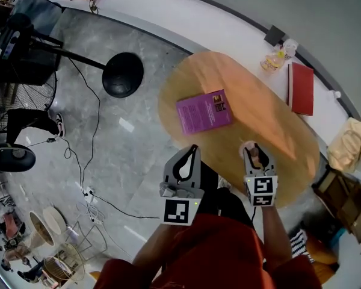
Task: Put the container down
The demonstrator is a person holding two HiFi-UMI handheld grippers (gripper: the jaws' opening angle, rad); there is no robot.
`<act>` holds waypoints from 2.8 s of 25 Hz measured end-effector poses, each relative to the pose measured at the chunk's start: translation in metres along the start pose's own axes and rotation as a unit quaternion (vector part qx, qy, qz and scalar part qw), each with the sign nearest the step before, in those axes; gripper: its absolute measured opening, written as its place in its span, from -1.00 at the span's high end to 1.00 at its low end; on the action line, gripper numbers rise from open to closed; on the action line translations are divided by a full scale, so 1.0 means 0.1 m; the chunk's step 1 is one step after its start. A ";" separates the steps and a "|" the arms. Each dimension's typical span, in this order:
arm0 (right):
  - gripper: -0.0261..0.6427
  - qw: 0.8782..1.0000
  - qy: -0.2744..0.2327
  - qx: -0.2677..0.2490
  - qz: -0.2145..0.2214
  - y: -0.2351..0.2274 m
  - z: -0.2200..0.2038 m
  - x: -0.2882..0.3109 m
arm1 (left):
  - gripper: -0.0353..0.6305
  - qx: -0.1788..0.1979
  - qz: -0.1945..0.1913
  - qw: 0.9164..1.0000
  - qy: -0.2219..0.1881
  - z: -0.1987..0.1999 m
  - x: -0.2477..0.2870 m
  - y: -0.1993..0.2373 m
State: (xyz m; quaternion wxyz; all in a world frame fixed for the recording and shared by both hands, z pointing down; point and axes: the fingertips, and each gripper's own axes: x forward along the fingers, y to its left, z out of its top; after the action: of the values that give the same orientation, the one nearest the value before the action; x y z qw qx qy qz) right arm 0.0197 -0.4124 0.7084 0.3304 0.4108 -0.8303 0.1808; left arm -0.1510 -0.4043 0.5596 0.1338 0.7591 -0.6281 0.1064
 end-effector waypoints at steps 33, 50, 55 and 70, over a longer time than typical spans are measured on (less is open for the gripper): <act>0.53 0.991 0.123 0.035 -0.037 -0.18 -1.11 1.66 | 0.87 -0.016 -0.028 0.995 0.091 -0.80 0.44 0.34; 0.52 0.992 0.112 0.031 -0.039 -0.14 -1.30 1.51 | 0.87 -0.011 -0.035 0.995 0.093 -0.77 0.42 0.10; 0.52 0.993 0.111 0.030 -0.031 -0.12 -1.34 1.53 | 0.87 -0.009 -0.028 0.996 0.090 -0.77 0.39 0.09; 0.33 0.992 0.114 0.047 -0.017 -0.02 -1.32 1.17 | 0.87 0.005 -0.019 0.998 0.059 -0.49 0.05 -0.08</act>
State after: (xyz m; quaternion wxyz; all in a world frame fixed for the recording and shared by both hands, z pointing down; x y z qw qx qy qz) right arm 0.0223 -0.4039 0.8848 0.4066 0.4163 -0.7707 0.2598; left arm -0.1418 -0.3906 0.6066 0.1691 0.7638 -0.6042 0.1516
